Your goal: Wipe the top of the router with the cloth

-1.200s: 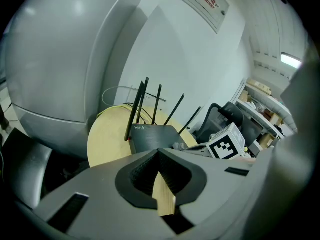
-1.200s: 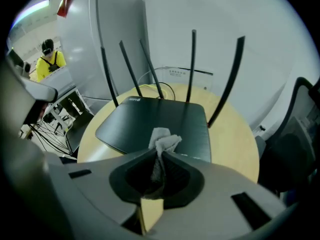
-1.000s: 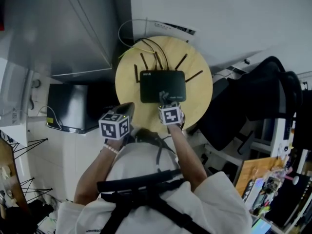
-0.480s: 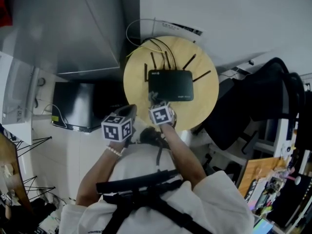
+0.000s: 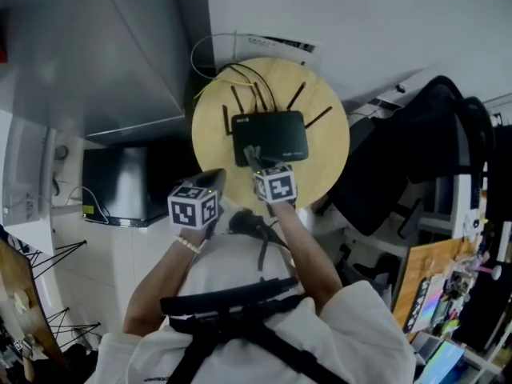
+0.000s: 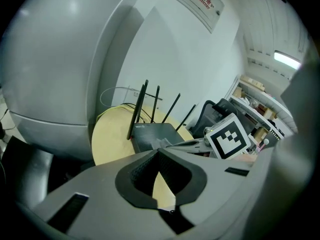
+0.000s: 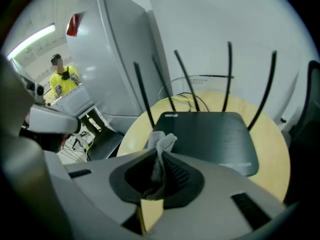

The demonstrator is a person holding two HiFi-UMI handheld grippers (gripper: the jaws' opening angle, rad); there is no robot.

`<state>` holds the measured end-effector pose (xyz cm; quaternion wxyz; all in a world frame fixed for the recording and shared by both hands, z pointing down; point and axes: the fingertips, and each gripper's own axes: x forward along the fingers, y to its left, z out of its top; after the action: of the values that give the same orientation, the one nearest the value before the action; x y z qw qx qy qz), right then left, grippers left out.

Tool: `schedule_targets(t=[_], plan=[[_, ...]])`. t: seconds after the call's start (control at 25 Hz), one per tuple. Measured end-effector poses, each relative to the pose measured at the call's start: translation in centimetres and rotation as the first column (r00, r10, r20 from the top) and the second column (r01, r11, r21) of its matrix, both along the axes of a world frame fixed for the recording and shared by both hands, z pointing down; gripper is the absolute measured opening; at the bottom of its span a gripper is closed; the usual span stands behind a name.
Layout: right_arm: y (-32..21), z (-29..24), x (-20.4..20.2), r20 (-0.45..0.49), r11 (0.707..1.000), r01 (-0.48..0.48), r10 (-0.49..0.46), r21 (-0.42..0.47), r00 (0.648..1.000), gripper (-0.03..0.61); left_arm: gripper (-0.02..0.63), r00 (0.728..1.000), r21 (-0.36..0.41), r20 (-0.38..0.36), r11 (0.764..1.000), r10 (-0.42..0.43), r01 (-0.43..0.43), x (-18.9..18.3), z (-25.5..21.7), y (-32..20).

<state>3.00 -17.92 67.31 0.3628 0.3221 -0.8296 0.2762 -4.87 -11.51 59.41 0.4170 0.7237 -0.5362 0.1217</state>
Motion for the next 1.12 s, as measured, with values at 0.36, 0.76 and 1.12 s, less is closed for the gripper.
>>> schedule_targets(t=[0.36,0.76,1.12], plan=[[-6.4,-0.9,14.7,0.003,0.987,-0.149,0.149,0.066,0.989,0.041,-0.003,0.993,0.022,-0.021,0.993,0.118,-0.118,6.8,0.0,-4.3],[-12.1,3.2,19.8,-0.054,0.999,-0.044,0.045,0.014,0.998,0.041,-0.003,0.992,-0.009,-0.012,0.992,0.122,-0.122,9.9,1.1,-6.3],[-14.4,6.4,17.0,-0.015,0.997,0.047,-0.048,-0.068,0.999,0.041,-0.003,0.997,-0.046,0.010,0.996,0.072,-0.071,8.7,2.0,-7.0]])
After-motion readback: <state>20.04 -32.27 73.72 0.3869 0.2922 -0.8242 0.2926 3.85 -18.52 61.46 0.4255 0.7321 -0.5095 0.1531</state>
